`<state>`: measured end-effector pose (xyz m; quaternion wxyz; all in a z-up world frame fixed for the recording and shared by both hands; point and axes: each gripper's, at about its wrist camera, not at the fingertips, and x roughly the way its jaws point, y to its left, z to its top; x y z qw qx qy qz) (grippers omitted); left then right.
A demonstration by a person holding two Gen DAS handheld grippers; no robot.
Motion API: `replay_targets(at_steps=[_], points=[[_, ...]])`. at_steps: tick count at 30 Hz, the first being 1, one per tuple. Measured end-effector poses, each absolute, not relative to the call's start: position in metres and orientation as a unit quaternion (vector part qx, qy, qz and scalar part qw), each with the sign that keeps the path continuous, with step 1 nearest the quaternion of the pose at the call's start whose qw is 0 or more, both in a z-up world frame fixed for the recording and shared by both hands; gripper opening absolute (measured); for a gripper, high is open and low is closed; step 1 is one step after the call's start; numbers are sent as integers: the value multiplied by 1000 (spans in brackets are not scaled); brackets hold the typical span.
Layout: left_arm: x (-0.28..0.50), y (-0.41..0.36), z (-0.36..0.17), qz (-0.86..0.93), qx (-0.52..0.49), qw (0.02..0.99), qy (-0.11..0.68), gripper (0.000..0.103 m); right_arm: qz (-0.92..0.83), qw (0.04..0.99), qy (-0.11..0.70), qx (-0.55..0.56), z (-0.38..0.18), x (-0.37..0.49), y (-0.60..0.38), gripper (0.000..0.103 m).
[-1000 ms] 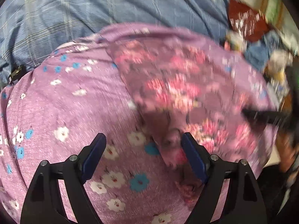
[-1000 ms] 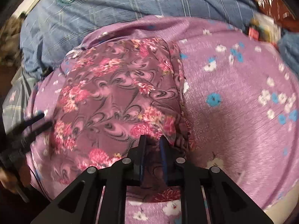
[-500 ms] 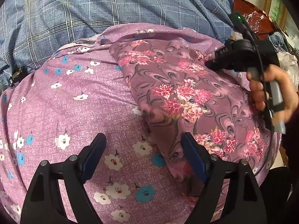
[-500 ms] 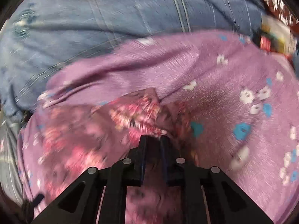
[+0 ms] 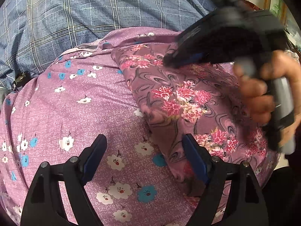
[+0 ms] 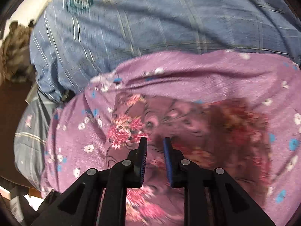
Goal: Fold small clothes
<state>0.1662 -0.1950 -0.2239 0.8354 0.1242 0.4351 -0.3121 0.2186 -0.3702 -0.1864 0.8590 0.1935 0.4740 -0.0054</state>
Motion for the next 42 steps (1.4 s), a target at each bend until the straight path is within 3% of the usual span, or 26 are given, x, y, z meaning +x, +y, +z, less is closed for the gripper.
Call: replay_targets(at_steps=[3, 9, 17, 20, 23, 30, 33, 37, 42], points=[[167, -196, -224, -311, 123, 834, 438, 83, -14, 841, 505, 193, -213, 234, -366, 20], [166, -196, -224, -312, 124, 835, 436, 83, -2, 854, 480, 198, -190, 201, -363, 23], [156, -199, -226, -312, 131, 837, 431, 84, -23, 871, 462, 168, -162, 89, -371, 23], [152, -203, -232, -322, 139, 832, 430, 85, -53, 867, 465, 172, -173, 54, -382, 29], [149, -204, -232, -325, 146, 834, 422, 85, -47, 853, 484, 190, -201, 40, -387, 26], [140, -188, -211, -369, 121, 834, 393, 85, -62, 875, 446, 179, -170, 20, -386, 28], [127, -196, -219, -393, 153, 815, 398, 85, -90, 878, 428, 193, -169, 9, -399, 30], [113, -212, -237, -384, 222, 806, 392, 85, -117, 845, 477, 210, -211, 17, -414, 30], [115, -206, -217, -391, 197, 820, 368, 85, -106, 862, 445, 217, -187, 26, -416, 32]])
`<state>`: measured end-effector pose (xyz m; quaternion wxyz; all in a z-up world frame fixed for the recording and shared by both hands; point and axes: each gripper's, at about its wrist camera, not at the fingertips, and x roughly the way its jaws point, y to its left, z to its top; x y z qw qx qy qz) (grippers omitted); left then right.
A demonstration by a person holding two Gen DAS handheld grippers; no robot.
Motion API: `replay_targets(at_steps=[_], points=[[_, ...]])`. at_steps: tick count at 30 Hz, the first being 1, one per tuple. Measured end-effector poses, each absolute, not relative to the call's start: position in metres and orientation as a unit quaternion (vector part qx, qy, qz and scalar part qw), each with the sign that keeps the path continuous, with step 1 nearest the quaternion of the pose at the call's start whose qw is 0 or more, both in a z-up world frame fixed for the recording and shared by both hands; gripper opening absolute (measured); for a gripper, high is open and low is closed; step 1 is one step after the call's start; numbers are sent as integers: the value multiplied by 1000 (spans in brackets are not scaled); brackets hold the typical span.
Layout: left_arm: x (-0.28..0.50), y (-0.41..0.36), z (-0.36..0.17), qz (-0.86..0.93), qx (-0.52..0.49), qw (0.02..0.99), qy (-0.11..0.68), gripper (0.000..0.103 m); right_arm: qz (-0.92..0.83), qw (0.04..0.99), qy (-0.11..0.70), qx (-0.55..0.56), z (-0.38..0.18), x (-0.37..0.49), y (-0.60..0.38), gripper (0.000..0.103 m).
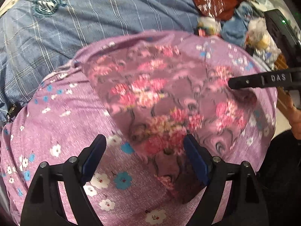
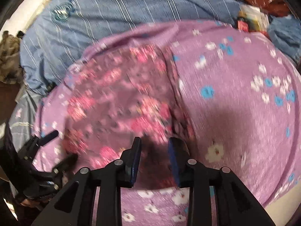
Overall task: Fold small clothes
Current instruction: 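Grasp the folded shirt edge with the right tool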
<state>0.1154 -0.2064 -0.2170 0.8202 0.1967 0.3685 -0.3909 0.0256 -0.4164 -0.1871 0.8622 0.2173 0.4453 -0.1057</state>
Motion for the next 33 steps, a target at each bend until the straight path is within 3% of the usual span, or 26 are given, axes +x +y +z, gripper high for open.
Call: replay_targets(at_steps=[4, 9, 14, 17, 19, 33], points=[[128, -204, -208, -388, 157, 831, 366, 85, -101, 872, 427, 217, -170, 49, -423, 32], [150, -221, -237, -362, 161, 817, 419, 85, -94, 857, 450, 235, -198, 80, -429, 32], [150, -217, -224, -361, 133, 829, 407, 85, -83, 866, 441, 220, -187, 77, -426, 36], [149, -213, -218, -359, 122, 835, 398, 85, -77, 877, 416, 228, -175, 65, -433, 44], [151, -211, -214, -356, 114, 840, 394, 85, -77, 879, 404, 240, -171, 60, -440, 57], [164, -206, -212, -340, 96, 846, 398, 85, -79, 868, 386, 301, -186, 57, -472, 62]])
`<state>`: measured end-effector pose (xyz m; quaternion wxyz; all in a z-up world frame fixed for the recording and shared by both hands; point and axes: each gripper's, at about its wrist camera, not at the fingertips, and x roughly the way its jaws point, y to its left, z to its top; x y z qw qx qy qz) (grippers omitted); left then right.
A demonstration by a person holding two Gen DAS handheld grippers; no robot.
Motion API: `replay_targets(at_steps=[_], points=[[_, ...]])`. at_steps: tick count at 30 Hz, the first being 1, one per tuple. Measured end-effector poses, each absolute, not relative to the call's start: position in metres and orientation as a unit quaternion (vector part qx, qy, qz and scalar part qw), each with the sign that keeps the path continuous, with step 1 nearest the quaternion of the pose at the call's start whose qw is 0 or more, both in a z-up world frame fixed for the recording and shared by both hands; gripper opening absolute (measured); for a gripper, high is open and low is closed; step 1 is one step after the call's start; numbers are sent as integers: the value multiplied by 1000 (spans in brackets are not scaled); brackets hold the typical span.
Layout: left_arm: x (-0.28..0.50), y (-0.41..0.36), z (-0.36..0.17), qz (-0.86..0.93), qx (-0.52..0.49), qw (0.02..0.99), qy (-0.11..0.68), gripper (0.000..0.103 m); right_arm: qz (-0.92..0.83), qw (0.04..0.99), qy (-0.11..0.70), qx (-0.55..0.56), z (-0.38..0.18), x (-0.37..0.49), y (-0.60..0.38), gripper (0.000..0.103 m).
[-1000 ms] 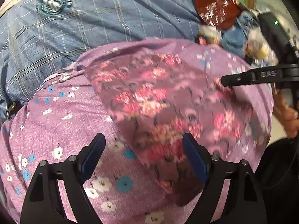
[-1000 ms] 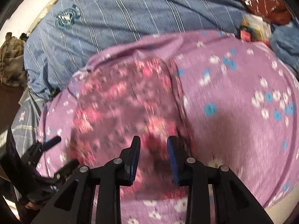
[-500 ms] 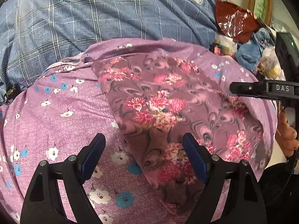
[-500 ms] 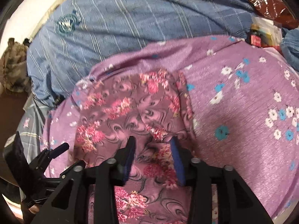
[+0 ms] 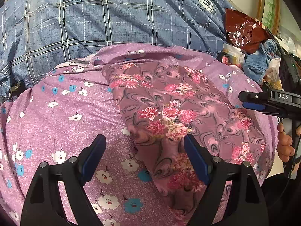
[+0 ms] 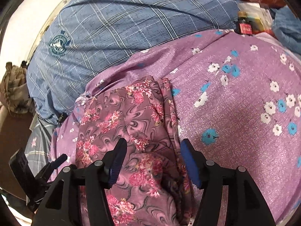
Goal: Fold small clothes
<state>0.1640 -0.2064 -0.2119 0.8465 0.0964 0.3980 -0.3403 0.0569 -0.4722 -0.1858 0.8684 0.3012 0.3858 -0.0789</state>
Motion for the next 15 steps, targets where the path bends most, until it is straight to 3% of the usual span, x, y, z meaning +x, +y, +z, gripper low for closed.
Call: replay_targets(at_steps=[15], points=[[166, -223, -224, -341, 113, 838, 411, 85, -42, 856, 355, 374, -212, 54, -501, 66]])
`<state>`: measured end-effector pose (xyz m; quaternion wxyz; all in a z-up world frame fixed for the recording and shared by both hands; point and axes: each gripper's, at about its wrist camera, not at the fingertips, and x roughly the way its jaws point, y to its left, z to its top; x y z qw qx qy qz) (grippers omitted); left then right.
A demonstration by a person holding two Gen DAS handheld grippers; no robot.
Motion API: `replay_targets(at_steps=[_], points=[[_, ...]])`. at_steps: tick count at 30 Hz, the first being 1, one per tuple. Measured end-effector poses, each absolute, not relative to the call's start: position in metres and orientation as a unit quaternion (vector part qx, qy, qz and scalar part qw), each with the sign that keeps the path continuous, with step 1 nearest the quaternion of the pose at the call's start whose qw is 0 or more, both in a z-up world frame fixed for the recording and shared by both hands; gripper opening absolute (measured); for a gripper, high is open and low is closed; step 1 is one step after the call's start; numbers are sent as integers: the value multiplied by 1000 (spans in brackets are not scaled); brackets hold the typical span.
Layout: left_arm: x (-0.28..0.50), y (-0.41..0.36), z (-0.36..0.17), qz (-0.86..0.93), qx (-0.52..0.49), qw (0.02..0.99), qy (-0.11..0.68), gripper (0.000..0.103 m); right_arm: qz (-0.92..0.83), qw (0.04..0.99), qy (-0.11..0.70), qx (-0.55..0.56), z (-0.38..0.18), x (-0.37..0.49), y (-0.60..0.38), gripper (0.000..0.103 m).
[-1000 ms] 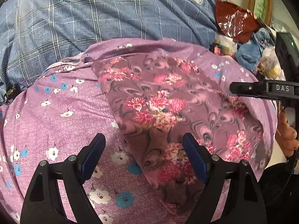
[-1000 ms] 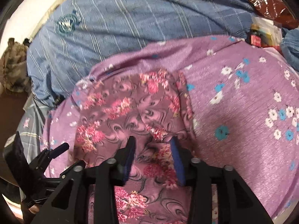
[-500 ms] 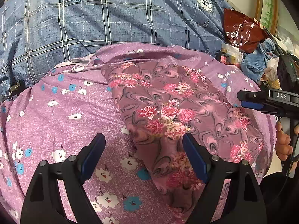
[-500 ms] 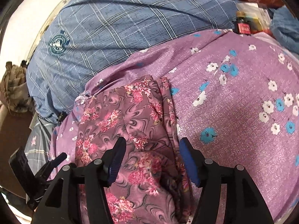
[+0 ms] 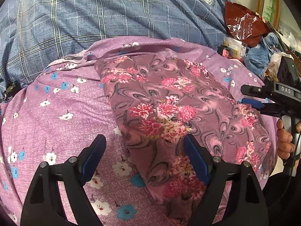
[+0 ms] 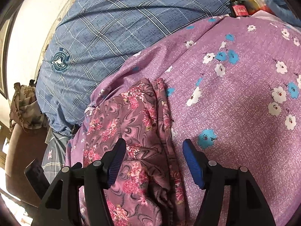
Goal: Fold small clothes
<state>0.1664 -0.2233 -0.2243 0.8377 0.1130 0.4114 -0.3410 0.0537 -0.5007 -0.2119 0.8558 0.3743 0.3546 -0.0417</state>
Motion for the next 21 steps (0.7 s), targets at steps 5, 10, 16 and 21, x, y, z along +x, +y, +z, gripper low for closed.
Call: replay_targets(at_steps=[5, 10, 16, 21], points=[[168, -228, -228, -343, 112, 835, 416, 85, -27, 852, 359, 379, -216, 57, -501, 66], [171, -232, -230, -344, 108, 834, 418, 85, -15, 851, 364, 377, -219, 60, -499, 66], [173, -234, -231, -344, 103, 833, 420, 86, -7, 851, 369, 374, -220, 62, -497, 66], [174, -235, -232, -346, 100, 833, 421, 86, -3, 850, 372, 373, -222, 64, -496, 66]])
